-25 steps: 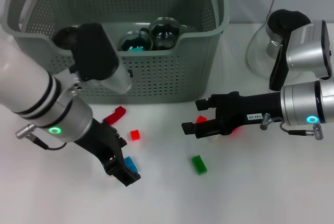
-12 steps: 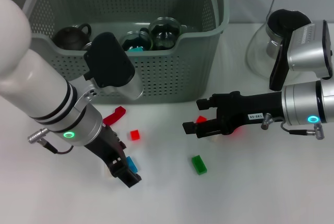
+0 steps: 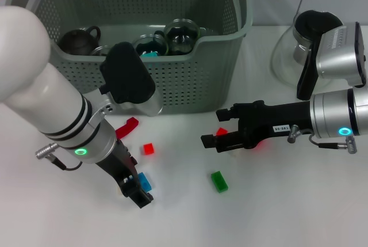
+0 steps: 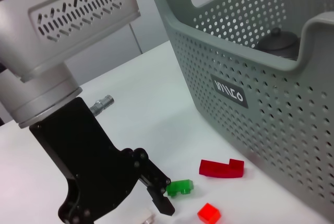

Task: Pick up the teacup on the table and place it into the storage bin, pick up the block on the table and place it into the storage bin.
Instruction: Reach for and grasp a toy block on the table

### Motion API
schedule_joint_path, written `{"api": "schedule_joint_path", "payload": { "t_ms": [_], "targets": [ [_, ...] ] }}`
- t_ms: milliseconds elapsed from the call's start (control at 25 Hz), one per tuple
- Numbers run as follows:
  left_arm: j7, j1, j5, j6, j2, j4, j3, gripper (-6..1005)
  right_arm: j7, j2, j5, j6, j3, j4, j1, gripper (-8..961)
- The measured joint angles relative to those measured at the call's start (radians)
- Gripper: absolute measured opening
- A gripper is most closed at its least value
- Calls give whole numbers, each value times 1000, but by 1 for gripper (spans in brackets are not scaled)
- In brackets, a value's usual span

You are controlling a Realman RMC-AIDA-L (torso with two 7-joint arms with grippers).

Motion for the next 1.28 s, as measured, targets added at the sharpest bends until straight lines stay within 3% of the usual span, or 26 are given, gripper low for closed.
{"api": "schedule_joint_path", "payload": {
  "t_ms": [1000, 1280],
  "targets": [
    [-4, -5, 9, -44, -1, -40, 38, 883, 1, 0, 0, 12, 2, -2, -3, 925],
    [-5, -5, 22, -61, -1, -42, 38, 518, 2, 0, 0, 14, 2, -3, -3, 925]
  ]
}}
